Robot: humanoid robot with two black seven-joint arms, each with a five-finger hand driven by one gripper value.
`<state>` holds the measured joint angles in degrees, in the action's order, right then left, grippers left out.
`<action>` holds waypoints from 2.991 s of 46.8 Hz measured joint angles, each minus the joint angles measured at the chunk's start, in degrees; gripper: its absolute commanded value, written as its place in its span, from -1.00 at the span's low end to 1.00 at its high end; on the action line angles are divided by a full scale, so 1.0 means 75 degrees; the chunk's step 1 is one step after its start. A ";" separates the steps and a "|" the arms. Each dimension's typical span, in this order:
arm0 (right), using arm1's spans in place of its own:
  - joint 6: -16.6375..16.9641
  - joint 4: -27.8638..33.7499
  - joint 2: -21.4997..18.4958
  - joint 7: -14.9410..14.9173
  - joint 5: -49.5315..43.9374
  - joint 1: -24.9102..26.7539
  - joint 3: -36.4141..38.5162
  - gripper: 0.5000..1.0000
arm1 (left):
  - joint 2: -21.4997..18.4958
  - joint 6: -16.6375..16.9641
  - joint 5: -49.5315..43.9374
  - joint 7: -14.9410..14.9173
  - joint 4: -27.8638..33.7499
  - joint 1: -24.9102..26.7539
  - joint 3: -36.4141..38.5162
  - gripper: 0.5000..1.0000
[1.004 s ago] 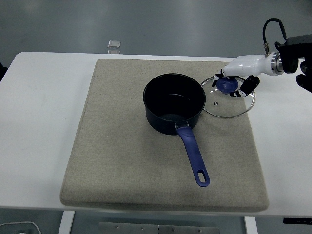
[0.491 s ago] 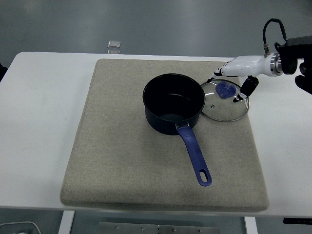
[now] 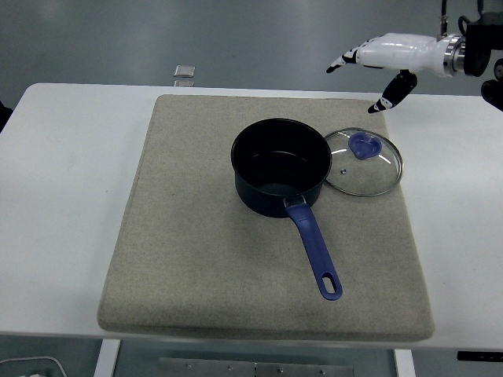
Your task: Lift the pot lid and place it to the right of the pot.
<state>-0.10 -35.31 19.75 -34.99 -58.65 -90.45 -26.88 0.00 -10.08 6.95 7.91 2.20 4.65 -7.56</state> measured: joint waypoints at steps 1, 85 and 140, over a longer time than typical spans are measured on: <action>-0.0009 0.0064 -0.0031 0.0000 0.0177 -0.0015 0.0091 0.65 | 0.0000 0.0000 0.0000 0.0000 0.0000 0.0000 0.0000 1.00; -0.1490 0.0596 -0.1355 0.2591 1.2955 0.1500 0.2870 0.65 | 0.0000 0.0006 -0.0001 0.0000 0.0000 0.0003 0.0000 1.00; -0.1437 0.1007 -0.1350 0.2859 1.2409 0.1981 0.2897 0.65 | 0.0000 0.0006 -0.0002 0.0000 0.0000 0.0001 0.0000 1.00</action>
<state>-10.88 -27.76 9.63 -13.54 34.42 -75.59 -5.15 0.00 -10.03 6.94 7.91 2.20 4.66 -7.56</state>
